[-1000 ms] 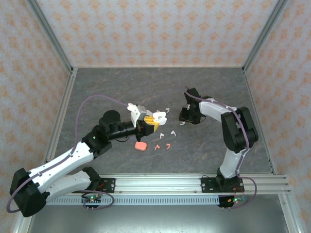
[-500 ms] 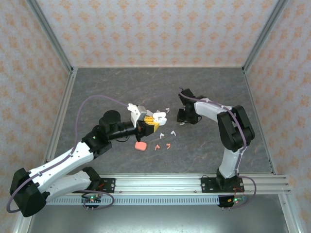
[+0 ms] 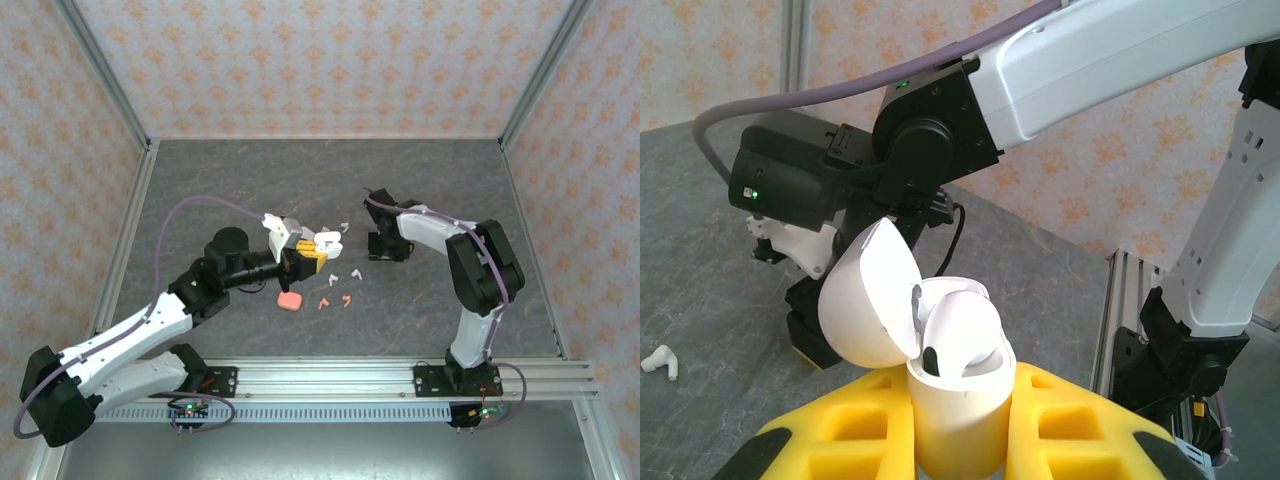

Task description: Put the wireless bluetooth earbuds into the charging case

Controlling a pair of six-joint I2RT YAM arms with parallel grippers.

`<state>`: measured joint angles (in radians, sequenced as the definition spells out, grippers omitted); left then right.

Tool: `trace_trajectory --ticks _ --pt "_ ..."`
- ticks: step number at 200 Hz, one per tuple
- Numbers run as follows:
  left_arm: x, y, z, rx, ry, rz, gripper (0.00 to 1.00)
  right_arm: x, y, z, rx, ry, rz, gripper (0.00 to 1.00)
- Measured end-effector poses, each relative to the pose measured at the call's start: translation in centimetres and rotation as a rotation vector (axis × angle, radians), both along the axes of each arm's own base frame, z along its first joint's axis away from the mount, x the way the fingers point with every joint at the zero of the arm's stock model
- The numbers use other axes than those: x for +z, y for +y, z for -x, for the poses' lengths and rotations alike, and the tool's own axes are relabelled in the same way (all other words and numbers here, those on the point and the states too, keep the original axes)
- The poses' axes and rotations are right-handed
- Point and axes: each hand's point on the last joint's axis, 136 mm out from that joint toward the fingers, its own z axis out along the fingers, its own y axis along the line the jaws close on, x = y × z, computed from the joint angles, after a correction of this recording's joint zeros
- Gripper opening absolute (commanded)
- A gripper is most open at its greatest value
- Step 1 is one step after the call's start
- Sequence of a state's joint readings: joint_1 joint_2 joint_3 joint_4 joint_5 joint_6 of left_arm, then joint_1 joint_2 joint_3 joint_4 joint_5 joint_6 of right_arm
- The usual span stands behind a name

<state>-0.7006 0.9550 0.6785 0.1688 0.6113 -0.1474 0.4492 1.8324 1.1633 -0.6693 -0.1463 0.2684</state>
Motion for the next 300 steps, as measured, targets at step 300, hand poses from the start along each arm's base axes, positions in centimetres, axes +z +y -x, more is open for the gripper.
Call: trace_trajectory --ticks 300 --pt "0.4 0.4 0.0 0.018 -0.009 0.004 0.0 1.0 1.2 -2.5 0.049 -0.048 -0.028 0.23"
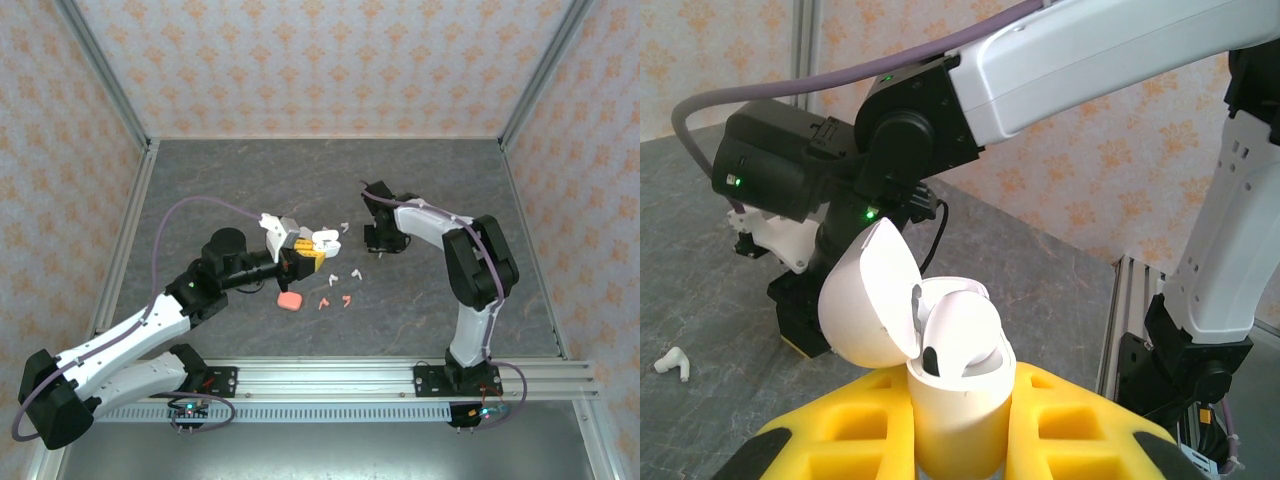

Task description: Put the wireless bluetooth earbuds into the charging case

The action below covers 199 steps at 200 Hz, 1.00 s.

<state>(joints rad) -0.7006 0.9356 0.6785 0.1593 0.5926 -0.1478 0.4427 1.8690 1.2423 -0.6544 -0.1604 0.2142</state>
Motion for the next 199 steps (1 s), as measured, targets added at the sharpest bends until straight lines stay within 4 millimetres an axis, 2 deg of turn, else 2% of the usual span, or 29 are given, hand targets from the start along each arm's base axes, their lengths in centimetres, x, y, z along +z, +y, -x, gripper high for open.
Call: trace_trajectory --ticks 27,59,90,138,173,199 --pt "0.0 0.0 0.0 0.0 0.0 0.002 0.0 3.4 0.0 0.3 0.017 -0.092 -0.036 0.23" --pt "0.5 -0.2 -0.2 0.003 -0.001 0.026 0.0 10.3 0.8 1.2 0.05 -0.303 -0.145 0.23" --pt "0.2 -0.8 -0.9 0.008 0.024 0.045 0.0 17.0 1.5 3.1 0.09 -0.526 -0.298 0.23" --pt "-1.1 -1.6 -1.8 0.017 0.093 0.05 0.0 25.7 2.1 6.2 0.149 -0.815 -0.528 0.23" --pt "-1.4 -2.5 -2.1 0.008 0.119 0.065 0.0 30.4 4.2 8.7 0.244 -0.95 -0.661 0.23" --pt "-1.2 -2.8 -1.9 -0.003 0.115 0.072 0.0 32.0 6.4 10.3 0.325 -0.991 -0.727 0.23"
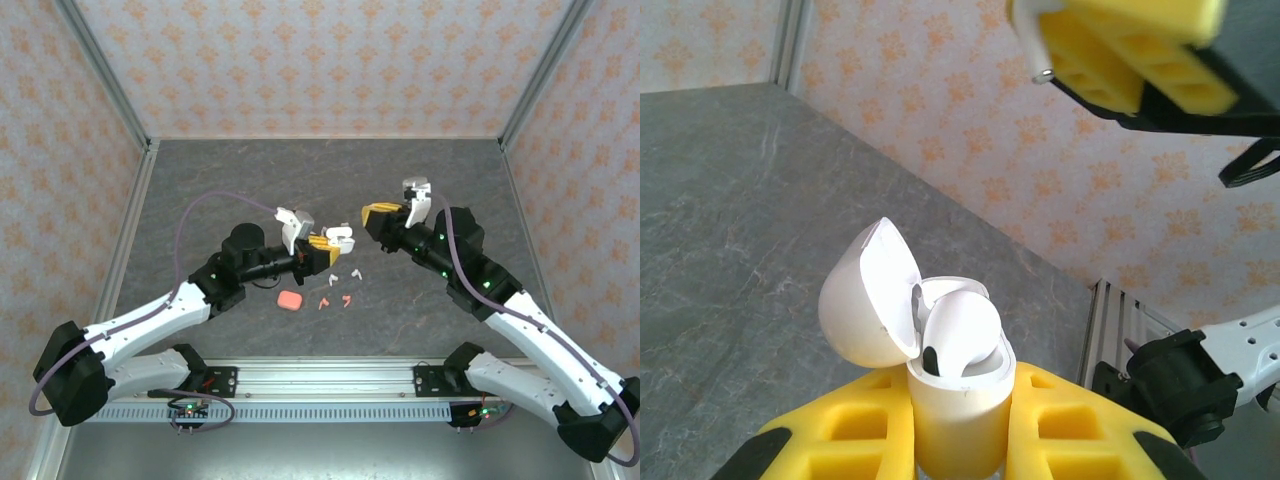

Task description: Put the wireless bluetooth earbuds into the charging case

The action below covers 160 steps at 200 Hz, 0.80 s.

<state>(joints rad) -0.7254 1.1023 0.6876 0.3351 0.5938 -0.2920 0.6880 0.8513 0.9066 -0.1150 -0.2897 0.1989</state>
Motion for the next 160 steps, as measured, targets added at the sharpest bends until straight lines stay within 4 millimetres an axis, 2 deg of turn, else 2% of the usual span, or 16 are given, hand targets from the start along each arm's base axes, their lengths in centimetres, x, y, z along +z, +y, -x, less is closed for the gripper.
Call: trace_trajectory --ticks 24,57,120,160 --pt "0.1 -0.1 0.0 -0.001 -0.002 0.003 0.0 -0.1 1.4 0.6 0.041 -0.02 0.009 0.23" --pt "0.6 -0.1 0.0 0.0 -0.009 0.016 0.0 -1.4 2.4 0.6 0.053 -0.005 0.045 0.23" --pt "0.6 -0.1 0.0 0.0 -0.009 0.016 0.0 -2.7 2.6 0.6 0.049 0.014 0.079 0.23" --pt "0.6 -0.1 0.0 -0.001 -0.009 0.016 0.0 -4.2 2.4 0.6 0.047 0.041 0.11 0.23"
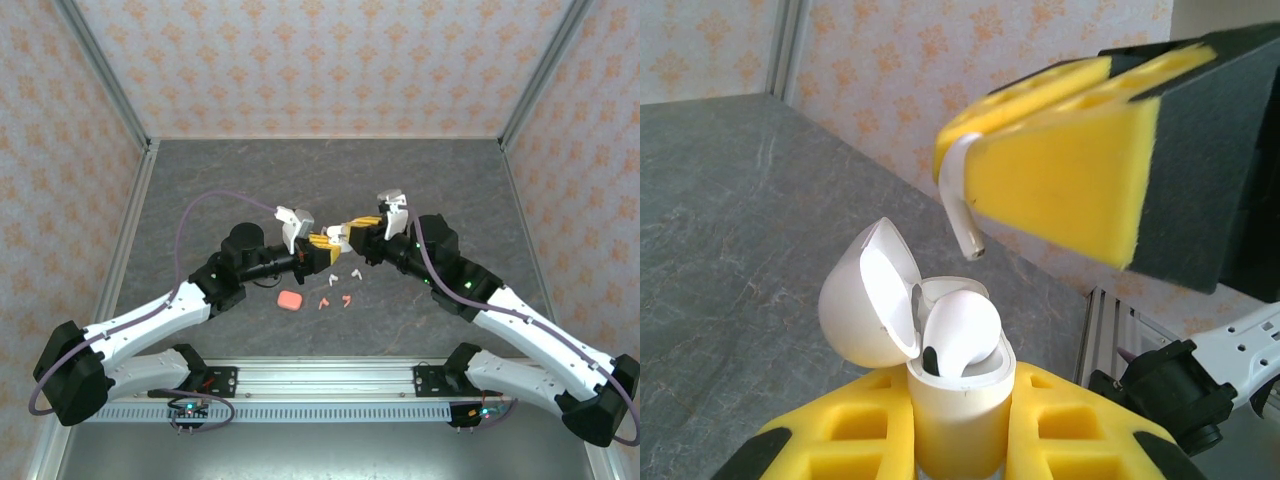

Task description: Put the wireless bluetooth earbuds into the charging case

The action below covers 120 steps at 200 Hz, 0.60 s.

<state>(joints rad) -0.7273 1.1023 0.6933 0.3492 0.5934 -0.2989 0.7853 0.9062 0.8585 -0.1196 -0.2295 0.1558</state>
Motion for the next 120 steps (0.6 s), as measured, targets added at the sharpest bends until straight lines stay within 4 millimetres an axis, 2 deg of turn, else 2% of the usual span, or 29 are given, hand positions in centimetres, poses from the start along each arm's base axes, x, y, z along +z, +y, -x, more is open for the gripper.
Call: trace_trajectory --ticks 120 --pt "0.3 0.1 0.1 0.007 -0.007 0.004 0.0 -2.0 0.4 0.1 0.012 0.061 0.036 0.24"
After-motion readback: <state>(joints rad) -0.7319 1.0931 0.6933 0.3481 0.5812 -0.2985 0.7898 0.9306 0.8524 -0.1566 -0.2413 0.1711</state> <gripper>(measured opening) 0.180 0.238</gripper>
